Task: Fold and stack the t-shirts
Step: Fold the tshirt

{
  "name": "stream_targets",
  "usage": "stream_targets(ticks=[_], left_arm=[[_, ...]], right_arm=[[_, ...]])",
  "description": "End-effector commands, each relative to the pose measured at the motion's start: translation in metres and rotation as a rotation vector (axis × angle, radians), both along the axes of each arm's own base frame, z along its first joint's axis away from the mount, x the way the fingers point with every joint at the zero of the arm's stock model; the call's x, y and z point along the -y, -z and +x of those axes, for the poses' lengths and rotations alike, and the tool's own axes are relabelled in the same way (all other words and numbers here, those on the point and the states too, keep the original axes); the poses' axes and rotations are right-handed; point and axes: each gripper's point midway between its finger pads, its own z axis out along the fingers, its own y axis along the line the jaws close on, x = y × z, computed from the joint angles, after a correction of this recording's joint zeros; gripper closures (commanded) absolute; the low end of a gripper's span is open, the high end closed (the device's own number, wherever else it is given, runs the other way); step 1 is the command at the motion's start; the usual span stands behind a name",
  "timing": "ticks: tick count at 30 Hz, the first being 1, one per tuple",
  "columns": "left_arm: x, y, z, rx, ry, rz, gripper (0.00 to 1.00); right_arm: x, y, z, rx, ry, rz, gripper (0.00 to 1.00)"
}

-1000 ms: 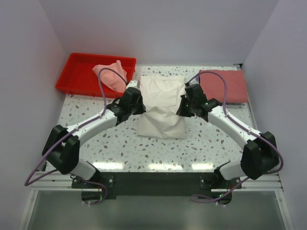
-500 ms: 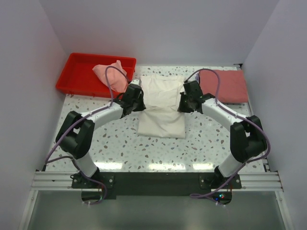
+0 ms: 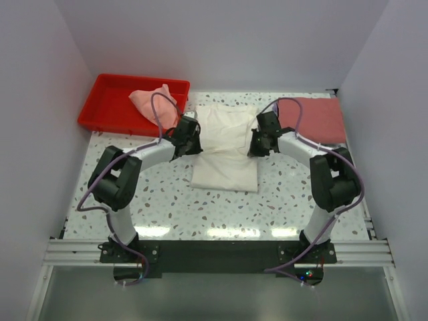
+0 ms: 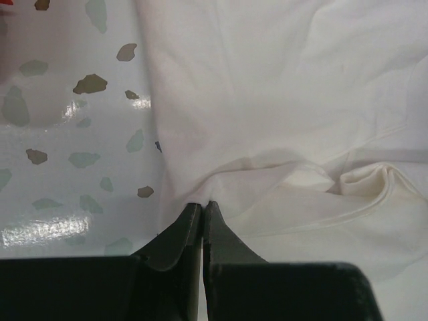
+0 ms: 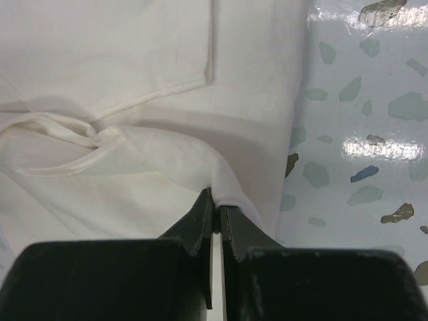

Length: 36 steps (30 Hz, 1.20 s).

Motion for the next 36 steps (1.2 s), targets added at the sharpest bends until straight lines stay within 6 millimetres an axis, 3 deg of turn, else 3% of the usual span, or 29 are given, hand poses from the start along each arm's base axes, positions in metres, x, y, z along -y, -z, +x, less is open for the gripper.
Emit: stream_targets(ticks=[1,4,5,6,7,8,9,15,17,18,21,24,27,30,33,36], left_arm=[[-0.001,-0.023,0.027,0.090,-0.023,-0.028,0.97],[0.000,-0.022,0.030,0.089,-0.017,-0.026,0.85],[0.001,-0.023,0.031,0.089,-0.015,-0.026,0.77],[0.001,-0.025,0.032,0.088,-0.008,-0.028,0.50],[0.002,-0.028,0.033,0.090,-0.006,-0.030,0.32],[0.003,-0.032,0.033,0.095,-0.003,-0.036,0.19],[0.004,-0.039,0.032,0.107,0.001,-0.047,0.01],[0.000,-0.080,0.023,0.183,0.000,-0.091,0.00],[-0.003,-0.083,0.014,0.183,-0.008,-0.102,0.00],[-0.005,-0.095,0.010,0.205,-0.012,-0.119,0.00],[-0.018,-0.097,-0.015,0.199,-0.030,-0.135,0.00],[-0.033,-0.102,-0.041,0.210,-0.066,-0.161,0.00],[-0.050,-0.095,-0.071,0.193,-0.106,-0.171,0.00],[-0.068,-0.087,-0.099,0.182,-0.137,-0.168,0.00],[-0.094,-0.072,-0.129,0.128,-0.197,-0.109,0.00],[-0.107,-0.064,-0.150,0.111,-0.225,-0.102,0.00]], right_arm=[[-0.005,-0.011,0.023,0.058,-0.005,0.037,0.97],[-0.003,-0.010,0.029,0.061,0.002,0.026,0.86],[-0.003,-0.011,0.031,0.059,0.002,0.031,0.67],[-0.003,-0.012,0.031,0.058,-0.003,0.030,0.50],[-0.003,-0.018,0.035,0.065,-0.005,0.030,0.36],[-0.003,-0.020,0.036,0.067,-0.008,0.026,0.05],[-0.004,-0.024,0.037,0.074,-0.015,0.030,0.01],[-0.009,-0.052,0.028,0.125,-0.042,0.081,0.01],[-0.011,-0.061,0.019,0.136,-0.064,0.105,0.01],[-0.013,-0.063,0.015,0.139,-0.078,0.119,0.01],[-0.030,-0.071,-0.002,0.141,-0.173,0.202,0.01],[-0.047,-0.065,-0.017,0.121,-0.231,0.226,0.01],[-0.078,-0.054,-0.030,0.104,-0.299,0.235,0.01],[-0.104,-0.054,-0.030,0.108,-0.365,0.228,0.01],[-0.135,-0.051,-0.026,0.115,-0.414,0.228,0.01],[-0.158,-0.044,-0.016,0.119,-0.432,0.239,0.01]])
